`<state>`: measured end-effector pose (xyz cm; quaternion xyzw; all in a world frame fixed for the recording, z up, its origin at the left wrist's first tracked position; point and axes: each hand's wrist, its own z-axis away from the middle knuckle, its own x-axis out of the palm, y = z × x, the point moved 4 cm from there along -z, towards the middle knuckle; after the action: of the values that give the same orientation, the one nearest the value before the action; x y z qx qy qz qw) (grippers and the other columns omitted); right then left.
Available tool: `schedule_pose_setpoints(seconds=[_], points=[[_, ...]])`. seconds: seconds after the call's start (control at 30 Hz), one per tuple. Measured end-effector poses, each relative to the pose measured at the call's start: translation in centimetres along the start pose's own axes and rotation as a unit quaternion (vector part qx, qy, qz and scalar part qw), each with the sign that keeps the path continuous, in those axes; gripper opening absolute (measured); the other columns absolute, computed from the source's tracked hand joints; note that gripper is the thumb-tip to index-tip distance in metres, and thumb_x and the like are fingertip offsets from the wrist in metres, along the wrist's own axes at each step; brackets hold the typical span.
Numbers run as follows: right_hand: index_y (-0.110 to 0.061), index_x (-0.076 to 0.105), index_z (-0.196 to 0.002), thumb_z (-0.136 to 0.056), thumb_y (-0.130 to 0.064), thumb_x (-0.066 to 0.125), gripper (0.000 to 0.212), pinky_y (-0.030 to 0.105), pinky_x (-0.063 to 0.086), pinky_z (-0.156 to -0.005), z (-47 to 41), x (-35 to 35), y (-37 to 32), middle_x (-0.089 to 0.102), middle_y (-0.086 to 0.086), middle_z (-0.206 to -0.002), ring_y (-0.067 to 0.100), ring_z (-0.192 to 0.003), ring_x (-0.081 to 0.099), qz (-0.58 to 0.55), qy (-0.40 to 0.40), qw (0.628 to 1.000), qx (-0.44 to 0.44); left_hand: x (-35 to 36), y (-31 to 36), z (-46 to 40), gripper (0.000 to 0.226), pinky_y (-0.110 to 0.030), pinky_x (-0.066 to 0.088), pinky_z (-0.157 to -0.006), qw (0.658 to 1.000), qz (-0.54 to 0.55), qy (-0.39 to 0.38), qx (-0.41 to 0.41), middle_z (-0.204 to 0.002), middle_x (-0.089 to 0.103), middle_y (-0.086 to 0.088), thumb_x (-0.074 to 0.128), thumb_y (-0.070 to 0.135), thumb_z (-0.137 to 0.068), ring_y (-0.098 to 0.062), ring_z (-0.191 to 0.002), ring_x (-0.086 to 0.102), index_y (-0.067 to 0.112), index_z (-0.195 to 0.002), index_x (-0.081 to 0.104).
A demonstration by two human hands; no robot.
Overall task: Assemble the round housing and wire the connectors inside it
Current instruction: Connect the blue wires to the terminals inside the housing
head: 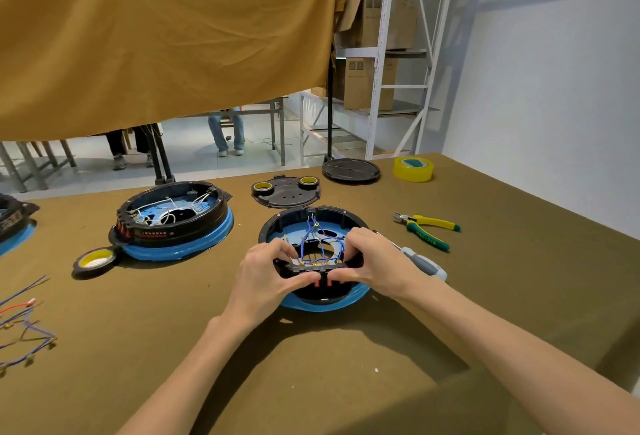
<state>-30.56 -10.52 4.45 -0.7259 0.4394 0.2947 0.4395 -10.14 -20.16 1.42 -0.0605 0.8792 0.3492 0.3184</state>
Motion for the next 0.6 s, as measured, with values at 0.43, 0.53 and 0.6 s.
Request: schedule_pose_setpoints(seconds=[0.43,0.53,0.6], points=[[-0.033,0.038,-0.07,-0.072,-0.063,0.08,0.052,0.019,0.032,-0.056,-1.2,-0.2,0.2,0.049,-0.01,-0.073,0.007,-0.067,0.042,0.041,-0.008,0.999,0.016,0.7,-0.3,-0.5,0.052,-0.026,0.049,-0.083,1.0,0.01,0.001,-0.017,-0.093,0.064,0.016,0.07,0.076,-0.066,-0.007,-0.099,0.058,0.034,-0.096,0.064],[-0.031,0.041,-0.07,-0.071,-0.062,0.081,0.051,0.02,0.033,-0.056,-1.4,-0.2,0.5,0.05,-0.009,-0.074,0.008,-0.067,0.042,0.019,-0.01,1.0,0.02,1.1,-0.5,-0.5,0.052,-0.02,0.043,-0.08,1.0,-0.001,0.005,-0.018,-0.094,0.062,0.016,0.066,0.079,-0.067,-0.007,-0.1,0.055,0.035,-0.096,0.063],[-0.029,0.042,-0.069,-0.07,-0.062,0.081,0.051,0.021,0.034,-0.057,-1.6,-0.3,0.8,0.051,-0.007,-0.074,0.009,-0.067,0.042,0.002,-0.011,1.0,0.015,1.3,-0.6,-0.7,0.053,-0.019,0.041,-0.078,1.0,-0.011,0.008,-0.016,-0.093,0.062,0.016,0.065,0.08,-0.067,-0.007,-0.1,0.054,0.036,-0.095,0.064]])
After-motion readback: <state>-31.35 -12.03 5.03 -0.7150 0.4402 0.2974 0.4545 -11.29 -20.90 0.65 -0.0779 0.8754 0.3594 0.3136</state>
